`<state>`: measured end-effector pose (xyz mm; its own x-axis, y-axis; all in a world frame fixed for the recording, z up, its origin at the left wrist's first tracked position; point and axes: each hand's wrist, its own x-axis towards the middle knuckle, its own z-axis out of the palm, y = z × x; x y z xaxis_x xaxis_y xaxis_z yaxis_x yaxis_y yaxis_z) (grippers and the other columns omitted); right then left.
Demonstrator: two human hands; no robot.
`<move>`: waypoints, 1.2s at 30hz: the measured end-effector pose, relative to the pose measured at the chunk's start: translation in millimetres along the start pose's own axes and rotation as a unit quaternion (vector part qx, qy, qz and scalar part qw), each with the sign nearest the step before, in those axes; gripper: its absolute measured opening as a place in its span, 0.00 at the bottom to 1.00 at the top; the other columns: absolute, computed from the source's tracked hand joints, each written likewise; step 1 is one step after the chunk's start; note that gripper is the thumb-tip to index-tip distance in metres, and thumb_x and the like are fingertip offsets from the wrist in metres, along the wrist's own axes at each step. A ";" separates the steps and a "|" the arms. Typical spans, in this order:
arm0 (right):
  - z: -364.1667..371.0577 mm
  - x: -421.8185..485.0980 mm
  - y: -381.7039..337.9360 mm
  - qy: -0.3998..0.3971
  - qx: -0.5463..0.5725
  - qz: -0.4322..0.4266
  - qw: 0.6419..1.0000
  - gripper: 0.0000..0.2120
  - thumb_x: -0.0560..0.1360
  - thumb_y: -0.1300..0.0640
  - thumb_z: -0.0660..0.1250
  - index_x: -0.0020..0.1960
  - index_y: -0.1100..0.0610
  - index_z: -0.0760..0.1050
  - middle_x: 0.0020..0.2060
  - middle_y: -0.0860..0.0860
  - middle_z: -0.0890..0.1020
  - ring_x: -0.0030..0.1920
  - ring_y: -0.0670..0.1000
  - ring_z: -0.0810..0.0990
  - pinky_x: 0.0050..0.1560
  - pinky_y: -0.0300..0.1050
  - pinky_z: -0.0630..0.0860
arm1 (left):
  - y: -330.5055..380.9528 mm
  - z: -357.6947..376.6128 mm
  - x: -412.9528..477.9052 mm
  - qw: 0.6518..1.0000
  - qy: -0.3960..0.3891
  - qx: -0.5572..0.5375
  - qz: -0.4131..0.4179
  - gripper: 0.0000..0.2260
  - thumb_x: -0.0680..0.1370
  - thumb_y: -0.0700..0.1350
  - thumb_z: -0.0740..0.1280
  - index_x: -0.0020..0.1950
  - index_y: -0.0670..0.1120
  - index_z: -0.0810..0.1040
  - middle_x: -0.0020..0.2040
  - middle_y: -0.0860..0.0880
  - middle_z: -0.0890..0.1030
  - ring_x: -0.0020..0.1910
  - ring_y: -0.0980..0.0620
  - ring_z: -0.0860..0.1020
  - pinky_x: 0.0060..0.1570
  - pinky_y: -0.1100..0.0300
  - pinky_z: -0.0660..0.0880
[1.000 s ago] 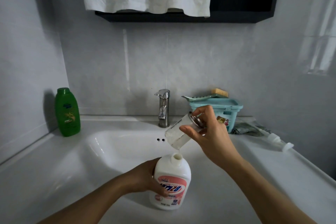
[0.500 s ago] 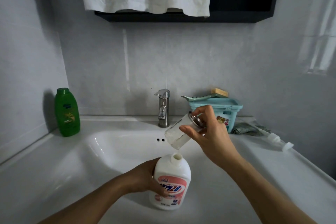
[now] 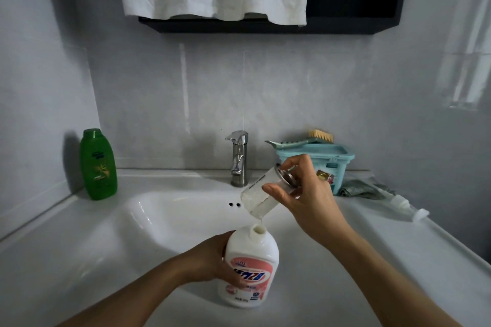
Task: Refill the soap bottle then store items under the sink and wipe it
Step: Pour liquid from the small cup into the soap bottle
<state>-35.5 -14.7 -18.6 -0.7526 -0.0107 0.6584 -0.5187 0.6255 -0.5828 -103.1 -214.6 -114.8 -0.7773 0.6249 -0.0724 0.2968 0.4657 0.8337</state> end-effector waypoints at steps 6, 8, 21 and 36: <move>0.3 0.0 0.2 0.002 -0.007 -0.005 1.000 0.21 0.65 0.38 0.65 0.52 0.47 0.63 0.40 0.37 0.73 0.41 0.34 0.76 0.39 0.25 0.73 | 0.3 -0.2 0.2 1.000 -0.003 0.001 -0.001 0.31 0.64 0.37 0.79 0.63 0.56 0.74 0.55 0.56 0.83 0.55 0.59 0.80 0.55 0.63 0.77; 0.0 0.0 0.4 0.004 -0.003 -0.003 1.000 0.21 0.66 0.39 0.65 0.52 0.47 0.63 0.40 0.37 0.74 0.41 0.35 0.76 0.40 0.25 0.73 | 0.4 -0.5 0.2 1.000 -0.003 0.005 -0.001 0.31 0.64 0.38 0.79 0.63 0.56 0.74 0.55 0.56 0.83 0.55 0.59 0.80 0.56 0.61 0.77; 0.0 -0.4 -0.1 0.006 0.009 -0.001 1.000 0.21 0.66 0.41 0.68 0.52 0.49 0.64 0.40 0.39 0.75 0.42 0.33 0.75 0.38 0.25 0.71 | 0.2 0.5 -0.5 1.000 -0.002 -0.003 0.003 0.30 0.64 0.36 0.79 0.61 0.57 0.75 0.54 0.56 0.83 0.54 0.59 0.80 0.53 0.65 0.77; 0.4 -0.1 -2.6 -0.006 -0.004 0.003 1.000 0.20 0.67 0.42 0.67 0.52 0.48 0.63 0.41 0.37 0.73 0.41 0.32 0.74 0.38 0.22 0.70 | 0.3 0.0 -0.7 1.000 -0.002 -0.002 -0.005 0.31 0.64 0.37 0.79 0.63 0.56 0.74 0.55 0.56 0.83 0.55 0.58 0.80 0.58 0.59 0.77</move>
<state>-34.2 -16.6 -17.3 -0.7602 -0.0165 0.6494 -0.5113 0.6319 -0.5825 -102.4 -214.9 -114.5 -0.7784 0.6224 -0.0820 0.2874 0.4694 0.8349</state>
